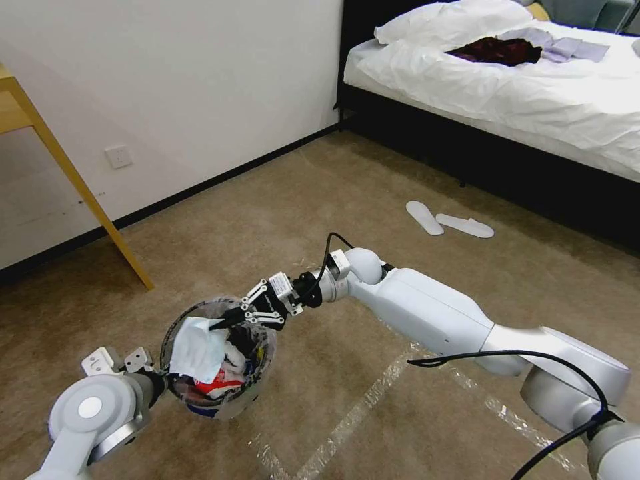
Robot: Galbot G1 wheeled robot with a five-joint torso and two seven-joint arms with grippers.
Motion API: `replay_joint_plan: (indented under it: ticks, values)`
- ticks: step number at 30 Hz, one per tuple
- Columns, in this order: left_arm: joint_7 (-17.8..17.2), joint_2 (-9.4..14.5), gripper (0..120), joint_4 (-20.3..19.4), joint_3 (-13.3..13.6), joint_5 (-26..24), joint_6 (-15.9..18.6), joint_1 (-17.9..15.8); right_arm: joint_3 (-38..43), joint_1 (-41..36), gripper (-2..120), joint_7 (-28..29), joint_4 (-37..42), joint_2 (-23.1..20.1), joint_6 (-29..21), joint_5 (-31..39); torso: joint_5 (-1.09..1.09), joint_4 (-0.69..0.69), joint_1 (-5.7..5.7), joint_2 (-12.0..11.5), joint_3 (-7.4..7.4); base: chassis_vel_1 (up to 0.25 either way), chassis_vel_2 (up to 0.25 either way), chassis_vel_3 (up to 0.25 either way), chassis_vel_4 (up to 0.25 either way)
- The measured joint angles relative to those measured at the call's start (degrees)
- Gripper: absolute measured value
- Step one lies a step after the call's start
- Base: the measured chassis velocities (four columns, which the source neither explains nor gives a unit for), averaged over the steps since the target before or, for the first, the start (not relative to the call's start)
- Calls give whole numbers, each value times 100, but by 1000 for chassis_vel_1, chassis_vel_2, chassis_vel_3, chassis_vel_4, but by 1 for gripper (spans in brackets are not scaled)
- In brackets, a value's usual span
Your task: Pick up the trash bin and place the garbage on the floor into it.
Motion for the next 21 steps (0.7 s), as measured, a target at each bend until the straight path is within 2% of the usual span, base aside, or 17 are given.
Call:
replay_joint_plan:
  ticks: [11,21]
  values:
    - [-3,-8,0,-121,-23,-1,10,95,117,93,0,-76,-269,-114,125,-152,0,0,0,0,0,0,0,0,0]
    - [2,-8,0,-242,-20,-2,20,155,167,89,0,126,-448,-104,159,-196,0,0,0,0,0,0,0,0,0]
